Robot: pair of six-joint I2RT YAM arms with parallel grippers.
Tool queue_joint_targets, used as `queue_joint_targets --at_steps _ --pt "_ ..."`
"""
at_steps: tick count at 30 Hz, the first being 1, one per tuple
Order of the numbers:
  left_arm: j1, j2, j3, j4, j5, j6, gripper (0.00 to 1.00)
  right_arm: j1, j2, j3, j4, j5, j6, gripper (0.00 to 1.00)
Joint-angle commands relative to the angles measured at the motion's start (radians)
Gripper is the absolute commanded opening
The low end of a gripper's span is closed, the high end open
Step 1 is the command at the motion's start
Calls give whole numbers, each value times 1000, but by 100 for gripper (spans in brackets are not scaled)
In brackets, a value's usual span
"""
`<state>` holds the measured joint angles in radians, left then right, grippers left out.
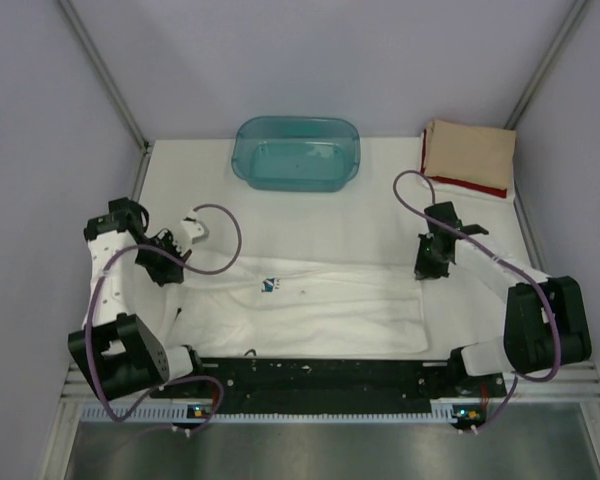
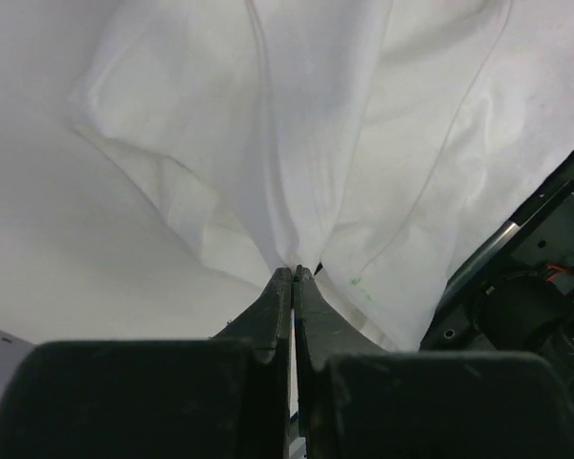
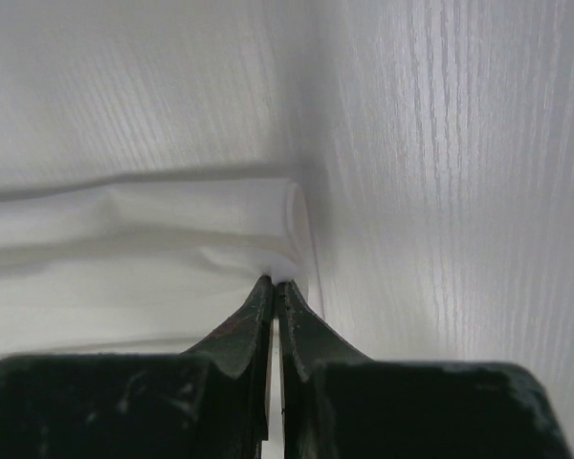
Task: Fold and stack the t-shirts
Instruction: Fold the other side of the tshirt into a rectangle
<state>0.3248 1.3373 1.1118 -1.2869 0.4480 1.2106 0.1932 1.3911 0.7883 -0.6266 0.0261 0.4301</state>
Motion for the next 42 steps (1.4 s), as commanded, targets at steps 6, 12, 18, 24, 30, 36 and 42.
queue_joint_targets --at_steps 6,12,18,24,30,36,42 --pt "2 -136 15 -252 29 -78 0 -6 36 81 14 24 -45 0" --pt "0 -168 190 -252 66 -183 0 -6 60 114 13 25 -62 0" --pt "-3 -178 119 -250 37 -184 0 -6 72 108 5 5 -67 0" --pt "-3 -144 -113 -249 9 -138 0 -5 65 92 -8 21 -54 0" --pt "-39 -92 -286 -244 -26 -97 0 -5 54 111 -10 25 -59 0" --pt "-40 -96 -253 -249 -60 -98 0 -3 0 83 -16 54 -44 0" --pt "-40 -133 -144 -250 -57 -131 0 0 -79 88 -113 15 -37 43"
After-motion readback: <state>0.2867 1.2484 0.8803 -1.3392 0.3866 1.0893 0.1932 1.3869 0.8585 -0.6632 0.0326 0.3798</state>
